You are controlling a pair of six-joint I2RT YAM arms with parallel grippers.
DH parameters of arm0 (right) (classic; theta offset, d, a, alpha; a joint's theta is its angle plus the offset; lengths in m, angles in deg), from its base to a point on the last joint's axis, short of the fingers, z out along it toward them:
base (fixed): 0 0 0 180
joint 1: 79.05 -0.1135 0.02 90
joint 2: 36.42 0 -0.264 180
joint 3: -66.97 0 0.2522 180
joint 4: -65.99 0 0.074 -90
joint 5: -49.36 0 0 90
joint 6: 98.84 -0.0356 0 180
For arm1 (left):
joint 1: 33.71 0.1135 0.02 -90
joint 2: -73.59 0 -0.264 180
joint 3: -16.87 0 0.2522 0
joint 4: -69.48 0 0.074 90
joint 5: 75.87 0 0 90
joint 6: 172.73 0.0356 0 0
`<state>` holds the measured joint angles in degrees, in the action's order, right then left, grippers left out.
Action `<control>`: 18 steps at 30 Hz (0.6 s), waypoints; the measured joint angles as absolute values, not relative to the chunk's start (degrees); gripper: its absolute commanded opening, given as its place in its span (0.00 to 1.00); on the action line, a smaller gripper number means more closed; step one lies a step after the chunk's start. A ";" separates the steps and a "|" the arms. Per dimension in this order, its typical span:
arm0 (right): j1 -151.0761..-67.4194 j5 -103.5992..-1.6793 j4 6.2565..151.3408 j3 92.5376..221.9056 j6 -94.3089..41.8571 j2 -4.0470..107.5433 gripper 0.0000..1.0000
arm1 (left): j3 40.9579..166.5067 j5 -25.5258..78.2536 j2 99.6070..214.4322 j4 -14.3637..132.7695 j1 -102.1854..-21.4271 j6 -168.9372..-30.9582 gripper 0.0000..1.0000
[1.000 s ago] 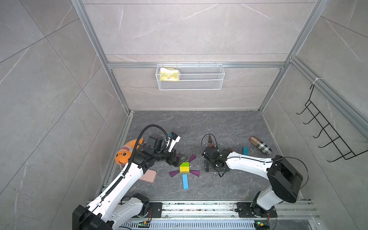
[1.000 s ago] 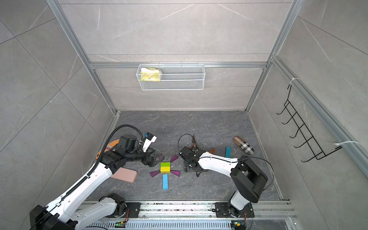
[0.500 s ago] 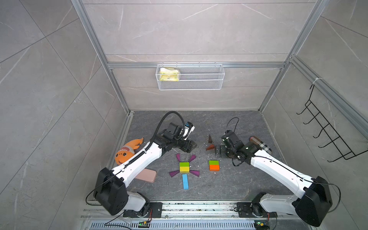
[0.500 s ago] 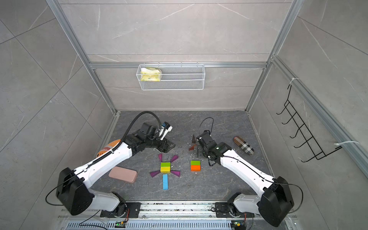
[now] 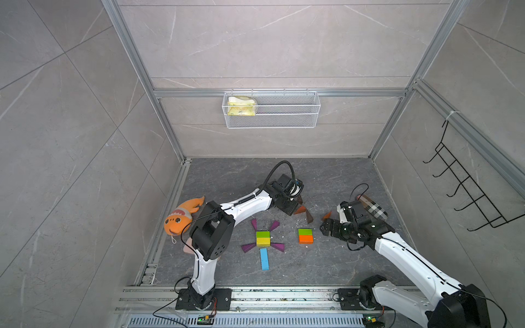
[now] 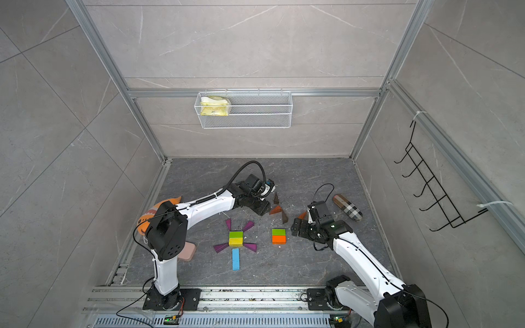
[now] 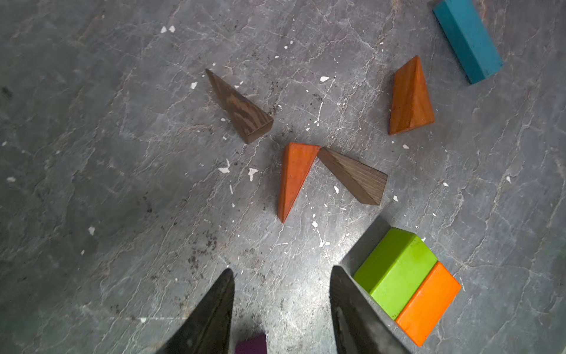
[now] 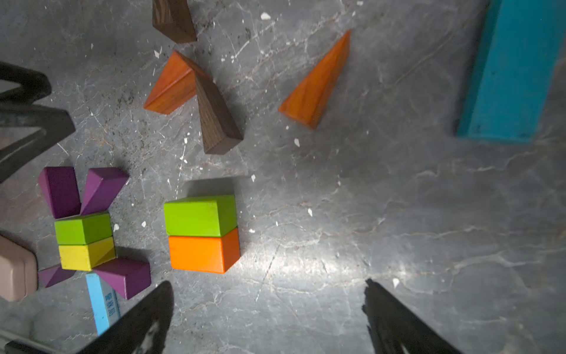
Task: Assemble a small pinwheel with building blocks
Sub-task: Pick up the building block from the center of the board.
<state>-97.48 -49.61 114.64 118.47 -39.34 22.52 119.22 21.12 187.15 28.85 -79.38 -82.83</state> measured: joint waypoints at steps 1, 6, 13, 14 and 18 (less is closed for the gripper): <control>-97.44 -50.31 114.62 117.83 -39.76 21.60 0.97 | 120.12 21.12 187.98 28.76 -79.73 -82.39 0.46; -97.37 -51.43 114.64 117.40 -40.24 19.20 0.97 | 124.23 20.99 192.26 28.65 -81.74 -79.59 0.42; -96.56 -51.40 115.13 117.40 -40.22 17.21 0.98 | 127.90 20.11 196.98 27.41 -82.94 -77.08 0.42; -96.32 -51.43 115.15 117.40 -40.22 16.95 0.98 | 127.99 19.98 197.20 27.19 -82.94 -76.82 0.42; -95.54 -51.73 115.52 117.40 -40.20 16.29 0.98 | 128.69 19.17 197.97 27.01 -82.90 -76.12 0.41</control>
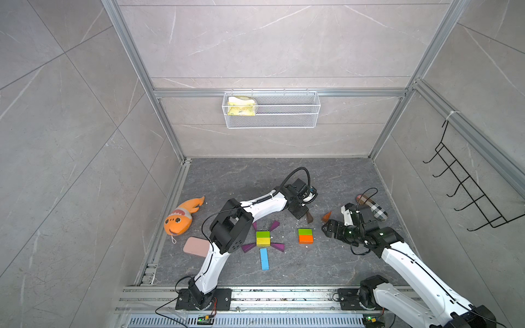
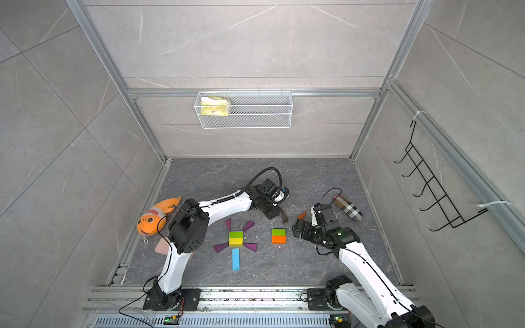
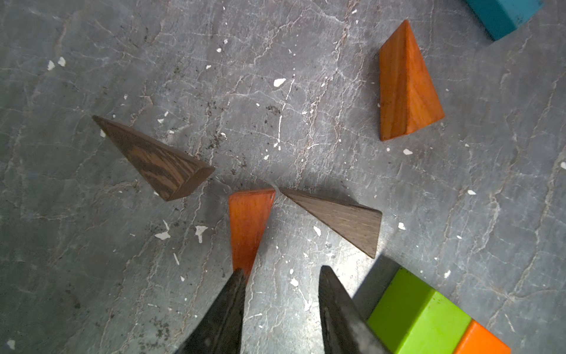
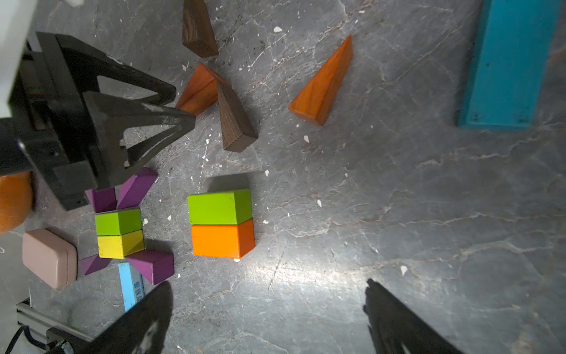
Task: Assemble a small pinwheel with building blocks
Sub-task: Pick up the building block from the center of the board.
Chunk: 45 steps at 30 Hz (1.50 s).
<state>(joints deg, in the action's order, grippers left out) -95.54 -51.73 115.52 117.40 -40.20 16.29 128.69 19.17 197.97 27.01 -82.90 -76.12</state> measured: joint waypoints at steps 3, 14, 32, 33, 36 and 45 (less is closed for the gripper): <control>-95.17 -52.15 115.89 117.40 -40.13 16.07 0.98 | 129.13 18.65 198.75 27.08 -82.85 -75.96 0.41; -95.01 -53.02 116.37 117.40 -39.21 14.52 0.98 | 131.86 18.69 201.51 26.92 -82.83 -75.39 0.39; -94.75 -53.57 116.41 117.40 -39.01 14.52 0.98 | 135.75 18.71 204.92 26.97 -82.83 -75.00 0.45; -94.75 -53.57 116.41 117.40 -39.01 14.52 0.98 | 135.97 18.71 205.03 27.01 -82.83 -74.98 0.45; -94.75 -53.57 116.41 117.40 -39.01 14.52 0.98 | 136.43 18.69 205.22 26.92 -82.83 -74.91 0.45; -94.44 -53.61 116.41 117.40 -39.01 14.52 0.98 | 137.63 18.71 205.22 25.96 -82.83 -74.32 0.40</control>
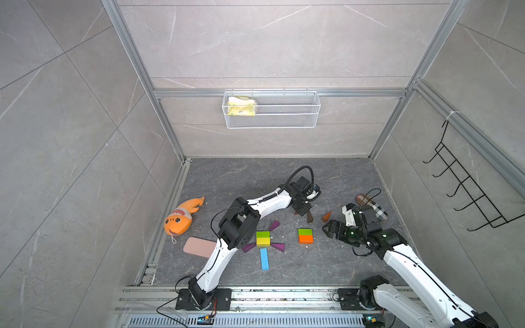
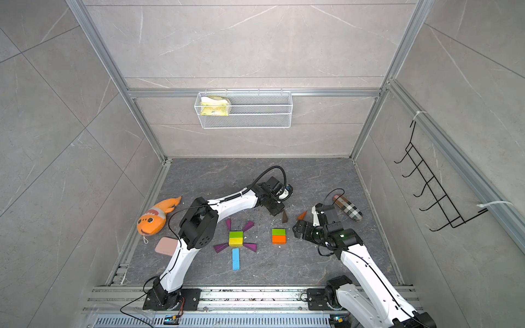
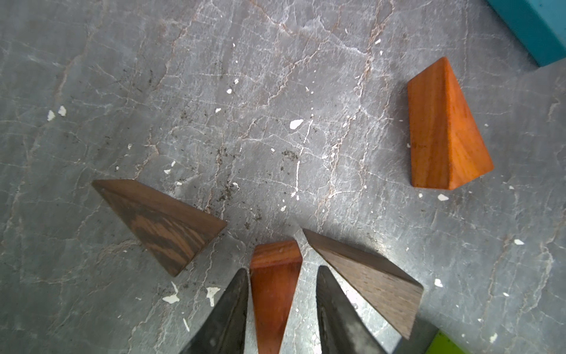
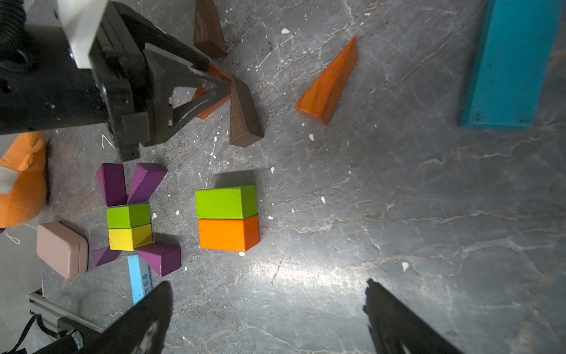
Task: Assemble a small pinwheel with building blocks
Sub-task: Pick up the building block from the center of the board.
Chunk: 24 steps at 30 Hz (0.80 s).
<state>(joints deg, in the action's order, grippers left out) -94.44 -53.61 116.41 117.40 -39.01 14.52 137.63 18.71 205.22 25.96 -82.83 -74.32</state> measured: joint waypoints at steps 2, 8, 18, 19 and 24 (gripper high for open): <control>-94.44 -53.61 116.41 117.40 -39.01 14.52 0.98 | 137.63 18.74 205.22 25.63 -82.83 -74.28 0.41; -94.44 -53.79 116.41 117.40 -39.01 14.52 0.98 | 137.63 18.78 205.22 25.15 -82.83 -74.28 0.41; -94.38 -53.77 116.81 117.40 -39.01 14.50 0.98 | 138.20 18.80 208.26 25.66 -82.83 -74.04 0.38; -94.36 -53.79 116.83 117.40 -39.01 14.50 0.98 | 138.44 18.78 208.33 25.77 -82.83 -74.00 0.38; -94.33 -53.77 116.83 117.40 -39.01 14.50 0.98 | 138.63 18.82 208.59 26.18 -82.83 -73.73 0.29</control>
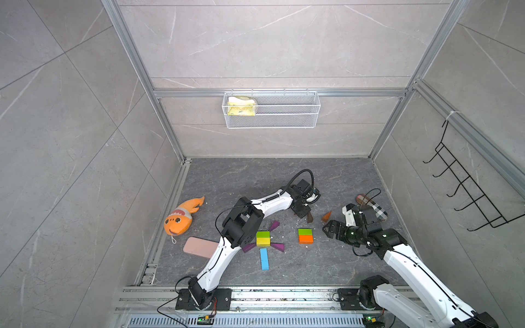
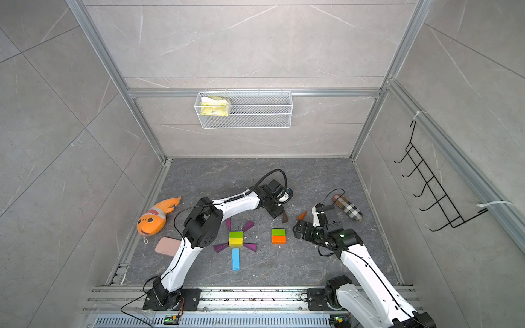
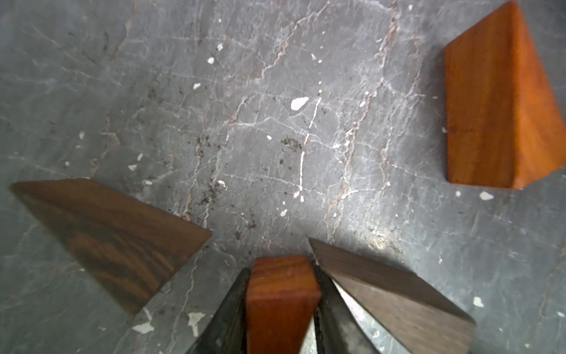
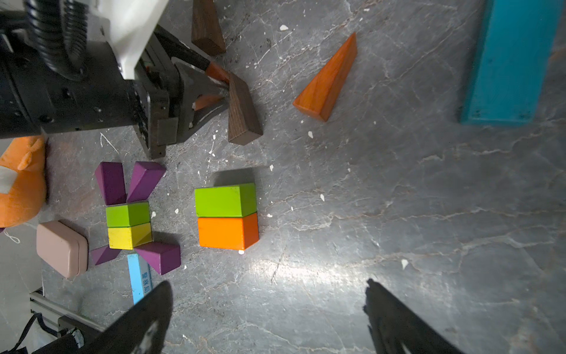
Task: Assemble a small pinwheel with building blocks
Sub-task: Pick up the building block from the center of the board, then assemble the building block at the center of the board.
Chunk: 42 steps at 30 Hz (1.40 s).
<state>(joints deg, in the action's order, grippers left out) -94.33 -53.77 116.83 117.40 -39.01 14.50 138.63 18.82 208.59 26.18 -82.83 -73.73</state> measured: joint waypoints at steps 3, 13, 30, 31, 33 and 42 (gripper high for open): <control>-94.33 -53.77 116.83 117.40 -39.01 14.52 0.98 | 138.63 18.84 208.68 26.25 -82.83 -73.71 0.23; -94.33 -53.77 116.76 117.24 -39.04 14.52 0.97 | 134.24 18.04 205.25 27.69 -82.83 -78.30 0.10; -94.27 -56.61 115.02 116.89 -38.21 17.43 0.97 | 118.31 -6.55 189.05 30.36 -88.47 -121.49 0.00; -94.27 -56.74 114.97 116.81 -38.14 16.93 0.96 | 117.67 -7.69 189.07 30.27 -88.97 -123.85 0.00; -94.23 -57.00 114.99 116.33 -38.14 15.94 0.97 | 116.97 -9.88 189.07 30.12 -89.72 -127.94 0.00; -94.12 -58.07 115.02 115.17 -37.70 14.78 0.97 | 117.50 -15.89 190.23 29.70 -90.35 -140.00 0.00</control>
